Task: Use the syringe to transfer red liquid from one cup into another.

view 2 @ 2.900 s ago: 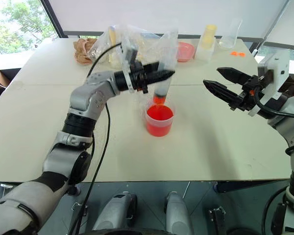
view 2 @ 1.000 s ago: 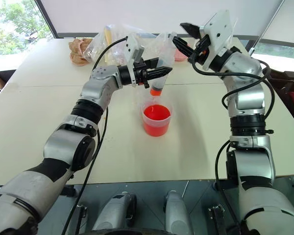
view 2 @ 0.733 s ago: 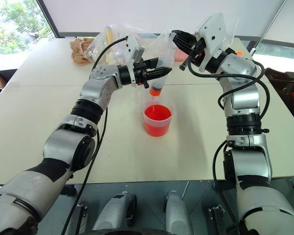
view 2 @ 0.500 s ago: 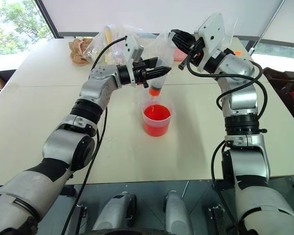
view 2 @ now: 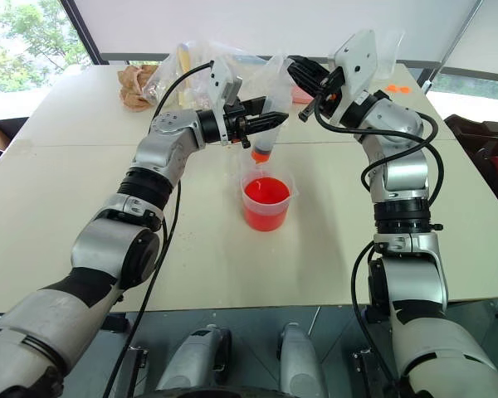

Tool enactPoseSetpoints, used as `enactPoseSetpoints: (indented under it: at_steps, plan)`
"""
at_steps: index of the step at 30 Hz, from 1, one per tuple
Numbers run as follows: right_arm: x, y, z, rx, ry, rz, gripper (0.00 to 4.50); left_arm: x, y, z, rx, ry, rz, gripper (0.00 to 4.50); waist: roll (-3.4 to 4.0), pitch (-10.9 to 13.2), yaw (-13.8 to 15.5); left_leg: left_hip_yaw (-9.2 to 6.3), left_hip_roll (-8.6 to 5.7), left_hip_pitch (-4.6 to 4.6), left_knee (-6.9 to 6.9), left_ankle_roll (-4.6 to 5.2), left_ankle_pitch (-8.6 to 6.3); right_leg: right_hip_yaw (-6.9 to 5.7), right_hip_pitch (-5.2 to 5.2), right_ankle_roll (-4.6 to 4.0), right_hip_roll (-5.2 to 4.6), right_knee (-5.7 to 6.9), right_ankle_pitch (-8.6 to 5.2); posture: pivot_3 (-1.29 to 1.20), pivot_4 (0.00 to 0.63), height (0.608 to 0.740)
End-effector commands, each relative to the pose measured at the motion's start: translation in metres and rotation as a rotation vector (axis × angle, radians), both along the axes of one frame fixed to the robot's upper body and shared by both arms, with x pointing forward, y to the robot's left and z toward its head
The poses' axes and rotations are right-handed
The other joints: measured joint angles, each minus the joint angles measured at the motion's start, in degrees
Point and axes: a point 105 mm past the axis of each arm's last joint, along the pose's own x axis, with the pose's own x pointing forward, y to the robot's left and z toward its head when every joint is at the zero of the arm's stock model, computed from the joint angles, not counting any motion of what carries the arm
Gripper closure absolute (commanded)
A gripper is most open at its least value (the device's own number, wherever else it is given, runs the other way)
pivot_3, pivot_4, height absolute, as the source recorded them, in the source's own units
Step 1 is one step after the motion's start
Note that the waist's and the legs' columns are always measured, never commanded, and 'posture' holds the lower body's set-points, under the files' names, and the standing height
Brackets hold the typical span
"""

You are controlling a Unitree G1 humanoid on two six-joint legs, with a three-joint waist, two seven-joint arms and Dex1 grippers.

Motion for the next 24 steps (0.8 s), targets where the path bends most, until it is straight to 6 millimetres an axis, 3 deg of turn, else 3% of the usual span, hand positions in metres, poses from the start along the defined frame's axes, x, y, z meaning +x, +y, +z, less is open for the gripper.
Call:
enactPoseSetpoints:
  at_steps: [1,12,22,24]
  plan:
    - [-0.011,0.029,-0.015,-0.041,0.026,0.111,4.45,-0.007,-0.001,0.049,-0.089,-0.132,0.004,3.09,0.0,0.0,0.0,0.0,0.0,0.0,0.0,0.0,0.0,0.0,0.0,0.0,0.0,0.0,0.0,0.0,0.15,0.737]
    - [-0.019,0.05,-0.039,-0.072,0.091,0.158,4.45,-0.006,-0.001,0.052,-0.099,-0.135,0.005,3.09,0.0,0.0,0.0,0.0,-0.01,0.0,0.0,0.0,0.0,0.0,0.0,0.0,0.0,0.0,0.0,0.0,0.15,0.737]
    - [-0.016,0.043,-0.033,-0.059,0.073,0.13,4.45,-0.009,0.001,0.053,-0.112,-0.124,-0.021,3.09,0.0,0.0,0.0,0.0,0.0,0.0,0.0,0.0,0.0,0.0,0.0,0.0,0.0,0.01,0.0,0.0,0.15,0.737]
    - [-0.016,0.038,-0.03,-0.046,0.073,0.124,3.82,-0.009,0.0,0.051,-0.108,-0.117,-0.027,3.09,0.0,0.0,0.0,0.0,-0.01,0.0,0.0,0.0,0.0,0.0,0.0,0.0,0.0,0.01,0.0,0.0,0.15,0.737]
